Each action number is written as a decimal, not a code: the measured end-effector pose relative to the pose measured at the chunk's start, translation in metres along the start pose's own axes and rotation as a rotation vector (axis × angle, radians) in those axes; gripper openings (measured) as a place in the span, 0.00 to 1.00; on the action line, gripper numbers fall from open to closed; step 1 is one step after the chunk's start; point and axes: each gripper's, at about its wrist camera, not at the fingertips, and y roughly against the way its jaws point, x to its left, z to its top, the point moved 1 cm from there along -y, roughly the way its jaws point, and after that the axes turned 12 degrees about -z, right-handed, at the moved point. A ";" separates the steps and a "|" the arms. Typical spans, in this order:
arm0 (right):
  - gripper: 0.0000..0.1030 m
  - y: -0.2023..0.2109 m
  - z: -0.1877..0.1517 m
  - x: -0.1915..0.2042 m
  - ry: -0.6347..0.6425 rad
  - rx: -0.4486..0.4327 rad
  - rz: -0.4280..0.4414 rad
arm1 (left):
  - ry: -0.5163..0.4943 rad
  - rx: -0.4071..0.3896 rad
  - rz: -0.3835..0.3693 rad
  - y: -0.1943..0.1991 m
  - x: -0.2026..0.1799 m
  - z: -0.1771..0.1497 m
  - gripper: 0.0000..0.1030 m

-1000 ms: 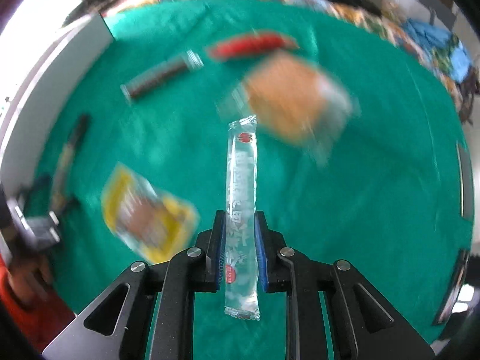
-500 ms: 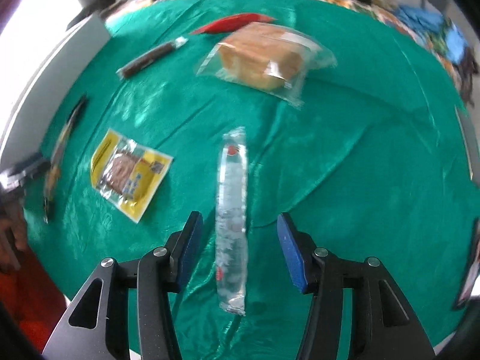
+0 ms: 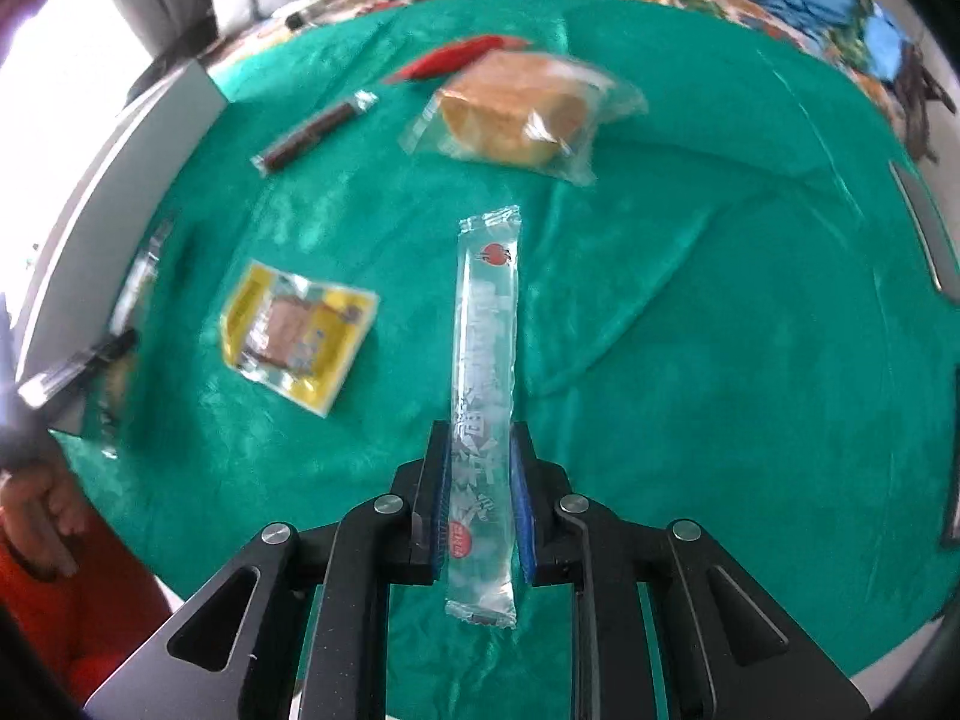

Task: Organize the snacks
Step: 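Carry both snacks over the white box and open both tools to drop them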

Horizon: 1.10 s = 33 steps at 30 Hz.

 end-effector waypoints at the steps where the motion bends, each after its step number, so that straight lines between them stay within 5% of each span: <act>1: 0.18 -0.004 -0.003 0.000 0.000 0.012 -0.009 | 0.013 -0.010 -0.024 0.008 -0.003 0.002 0.19; 5: 0.18 0.016 0.007 0.013 -0.049 -0.031 0.070 | 0.048 -0.112 -0.100 0.071 -0.002 0.021 0.19; 8: 0.18 0.058 0.037 0.054 -0.012 -0.110 0.157 | 0.086 -0.205 -0.081 0.124 0.023 0.042 0.19; 12: 0.18 0.125 0.086 0.163 0.106 -0.226 0.360 | 0.116 -0.250 0.086 0.175 0.082 0.065 0.19; 17: 0.19 0.161 0.111 0.291 0.215 -0.245 0.547 | 0.203 -0.221 0.300 0.213 0.165 0.075 0.22; 18: 0.21 0.163 0.115 0.318 0.227 -0.249 0.562 | 0.214 -0.221 0.337 0.217 0.176 0.075 0.27; 19: 0.24 0.162 0.119 0.337 0.225 -0.251 0.578 | 0.224 -0.216 0.372 0.219 0.189 0.075 0.47; 20: 0.33 0.159 0.121 0.354 0.217 -0.254 0.604 | 0.241 -0.205 0.415 0.221 0.205 0.072 0.75; 21: 0.52 0.153 0.127 0.372 0.202 -0.243 0.642 | 0.256 -0.200 0.455 0.225 0.215 0.067 0.82; 23: 0.59 0.149 0.127 0.378 0.165 -0.243 0.656 | 0.267 -0.218 0.509 0.234 0.224 0.055 0.83; 26: 0.65 0.144 0.124 0.354 0.134 -0.285 0.655 | 0.267 -0.263 0.477 0.247 0.217 0.035 0.84; 30: 0.69 0.128 0.110 0.281 0.204 -0.386 0.431 | 0.224 -0.277 0.368 0.240 0.180 0.028 0.84; 33: 0.69 0.079 0.086 0.197 0.208 -0.397 0.200 | 0.135 -0.256 0.240 0.215 0.123 0.029 0.86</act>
